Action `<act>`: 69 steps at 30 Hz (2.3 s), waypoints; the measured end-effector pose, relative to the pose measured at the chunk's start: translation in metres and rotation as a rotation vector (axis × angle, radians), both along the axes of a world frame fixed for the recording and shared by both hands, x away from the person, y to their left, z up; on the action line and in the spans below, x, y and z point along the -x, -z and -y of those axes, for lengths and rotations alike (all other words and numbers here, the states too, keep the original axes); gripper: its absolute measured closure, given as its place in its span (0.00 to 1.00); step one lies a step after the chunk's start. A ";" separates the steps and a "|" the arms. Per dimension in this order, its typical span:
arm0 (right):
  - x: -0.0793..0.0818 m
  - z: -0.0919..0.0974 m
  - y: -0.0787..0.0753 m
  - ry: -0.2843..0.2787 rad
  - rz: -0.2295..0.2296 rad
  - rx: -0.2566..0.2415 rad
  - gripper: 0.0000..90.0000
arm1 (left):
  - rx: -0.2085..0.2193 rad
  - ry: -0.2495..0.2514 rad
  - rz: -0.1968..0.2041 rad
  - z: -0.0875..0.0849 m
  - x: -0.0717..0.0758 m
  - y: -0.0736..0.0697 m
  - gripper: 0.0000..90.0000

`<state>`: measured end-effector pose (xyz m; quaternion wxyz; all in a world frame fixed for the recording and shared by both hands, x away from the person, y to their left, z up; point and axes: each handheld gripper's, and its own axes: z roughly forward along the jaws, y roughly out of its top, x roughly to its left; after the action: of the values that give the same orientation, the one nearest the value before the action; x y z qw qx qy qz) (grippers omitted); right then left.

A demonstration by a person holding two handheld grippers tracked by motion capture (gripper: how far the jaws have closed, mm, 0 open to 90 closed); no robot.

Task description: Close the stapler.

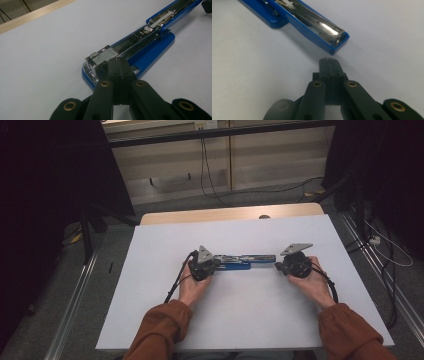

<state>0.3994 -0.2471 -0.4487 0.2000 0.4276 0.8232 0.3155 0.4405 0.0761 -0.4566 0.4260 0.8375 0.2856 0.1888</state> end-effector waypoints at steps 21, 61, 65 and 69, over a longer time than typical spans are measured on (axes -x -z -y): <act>-0.008 -0.010 0.003 0.029 0.041 -0.004 1.00 | 0.002 0.005 0.003 0.000 0.000 0.000 1.00; -0.008 -0.012 -0.005 0.026 0.114 -0.066 1.00 | 0.011 -0.002 -0.007 -0.002 -0.001 0.000 1.00; -0.008 -0.011 -0.006 0.028 0.118 -0.073 1.00 | 0.013 0.004 -0.020 -0.002 0.001 -0.001 1.00; -0.008 -0.010 -0.006 0.027 0.119 -0.093 1.00 | 0.015 0.007 -0.019 -0.001 0.001 -0.002 0.98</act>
<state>0.4072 -0.2369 -0.4427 0.2326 0.4281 0.7885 0.3755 0.4390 0.0775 -0.4543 0.4302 0.8369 0.2881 0.1772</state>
